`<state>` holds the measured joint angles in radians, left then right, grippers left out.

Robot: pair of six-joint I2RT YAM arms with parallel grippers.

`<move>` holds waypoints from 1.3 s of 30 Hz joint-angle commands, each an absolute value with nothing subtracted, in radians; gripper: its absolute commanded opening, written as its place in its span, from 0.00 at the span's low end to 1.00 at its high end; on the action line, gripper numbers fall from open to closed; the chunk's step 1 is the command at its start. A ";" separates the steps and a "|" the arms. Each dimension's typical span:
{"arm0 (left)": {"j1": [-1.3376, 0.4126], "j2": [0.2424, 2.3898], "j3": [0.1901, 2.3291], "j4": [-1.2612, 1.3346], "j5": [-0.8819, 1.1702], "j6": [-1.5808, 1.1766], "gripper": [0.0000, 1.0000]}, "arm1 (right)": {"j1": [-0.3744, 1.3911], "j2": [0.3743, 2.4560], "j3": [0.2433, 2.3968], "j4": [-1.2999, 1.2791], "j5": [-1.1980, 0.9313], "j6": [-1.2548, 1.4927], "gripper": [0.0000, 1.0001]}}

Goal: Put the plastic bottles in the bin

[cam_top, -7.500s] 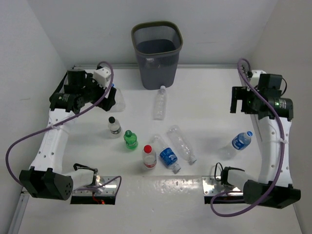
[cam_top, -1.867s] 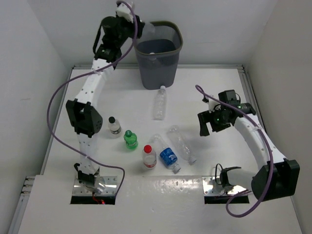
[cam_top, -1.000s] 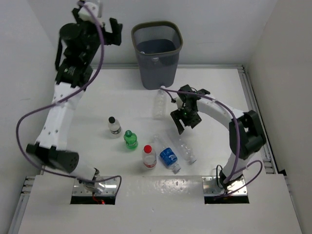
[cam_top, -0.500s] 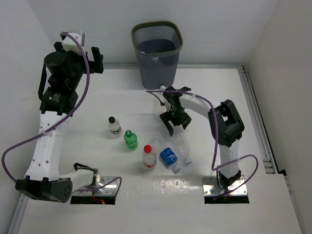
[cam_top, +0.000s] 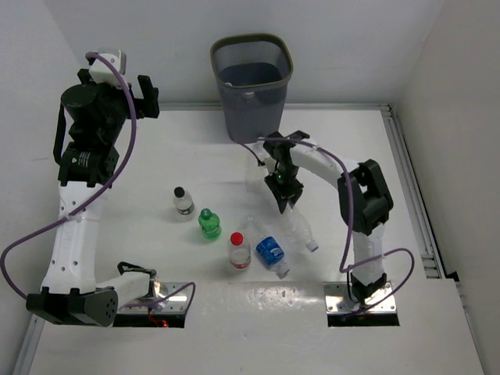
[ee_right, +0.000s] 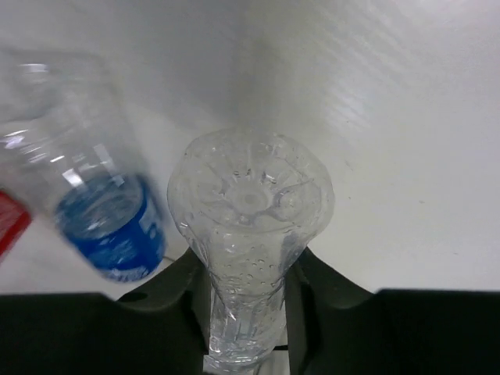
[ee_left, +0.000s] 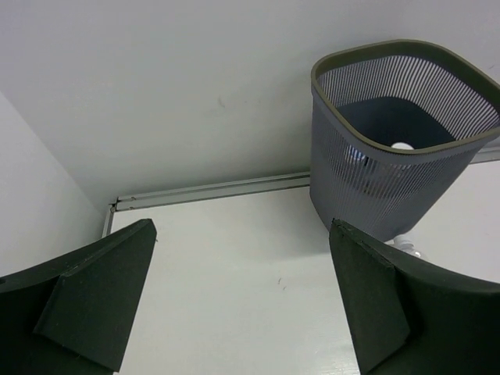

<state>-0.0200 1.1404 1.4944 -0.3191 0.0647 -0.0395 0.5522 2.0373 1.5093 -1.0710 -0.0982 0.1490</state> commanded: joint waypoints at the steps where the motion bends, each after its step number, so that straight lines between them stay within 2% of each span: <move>1: -0.009 1.115 1.525 -0.307 0.091 -0.058 1.00 | 0.531 1.858 1.702 -1.164 -0.163 0.072 0.00; 5: 0.000 1.115 1.505 -0.275 0.109 -0.058 1.00 | 0.471 1.807 2.050 -1.096 -0.222 0.086 0.00; 7: 0.000 1.115 1.494 -0.265 0.139 -0.067 1.00 | 0.450 1.764 2.130 -0.885 -0.212 0.125 0.00; 9: 0.000 1.115 1.485 -0.255 0.158 -0.067 1.00 | 0.422 1.695 2.103 -0.628 -0.198 0.156 0.00; 11: 0.000 1.115 1.476 -0.244 0.176 -0.067 1.00 | 0.393 1.625 1.944 -0.191 -0.146 0.219 0.00; 12: 0.000 1.115 1.476 -0.233 0.176 -0.067 1.00 | 0.393 1.585 1.872 -0.082 -0.100 0.233 0.00; 14: 0.000 1.115 1.476 -0.224 0.176 -0.067 1.00 | 0.400 1.594 1.815 0.296 -0.049 0.216 0.00; 15: 0.000 1.124 1.467 -0.224 0.176 -0.067 1.00 | 0.405 1.658 1.816 0.477 0.019 0.212 0.00; 17: 0.000 1.124 1.466 -0.224 0.176 -0.067 1.00 | 0.407 1.725 1.867 0.523 0.060 0.213 0.00; 18: 0.000 1.124 1.456 -0.215 0.176 -0.067 1.00 | 0.407 1.837 1.976 0.544 0.075 0.216 0.00; 22: 0.000 1.114 1.413 -0.206 0.158 -0.067 1.00 | 0.399 2.061 2.135 0.797 0.127 0.178 0.00; 23: 0.009 1.114 1.413 -0.206 0.158 -0.067 1.00 | 0.399 2.138 2.258 0.802 0.130 0.129 0.00; 25: 0.009 1.091 1.399 -0.206 0.158 -0.058 1.00 | 0.390 2.253 2.348 0.778 0.120 0.106 0.00; 27: 0.009 1.079 1.372 -0.206 0.158 -0.049 1.00 | 0.382 2.279 2.339 0.804 0.107 0.097 0.08; 29: 0.009 1.069 1.371 -0.237 0.216 0.012 1.00 | 0.377 2.267 2.258 0.827 0.109 0.094 0.35; 30: 0.009 1.069 1.391 -0.271 0.329 0.052 1.00 | 0.374 2.249 2.234 0.815 0.117 0.107 0.60; 32: -0.032 1.103 1.420 -0.362 0.403 0.127 1.00 | 0.376 2.235 2.211 0.782 0.100 0.129 0.80; 34: -0.084 1.114 1.420 -0.458 0.471 0.202 1.00 | 0.382 2.201 2.206 0.759 0.106 0.135 0.90; 39: -0.169 1.140 1.421 -0.656 0.580 0.371 1.00 | 0.385 2.002 2.035 0.691 0.078 0.164 0.92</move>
<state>-0.1352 1.1332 1.3960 -0.5095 0.4458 0.2180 0.3813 2.2112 2.0876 0.6350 0.1009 0.1349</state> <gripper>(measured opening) 0.997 0.915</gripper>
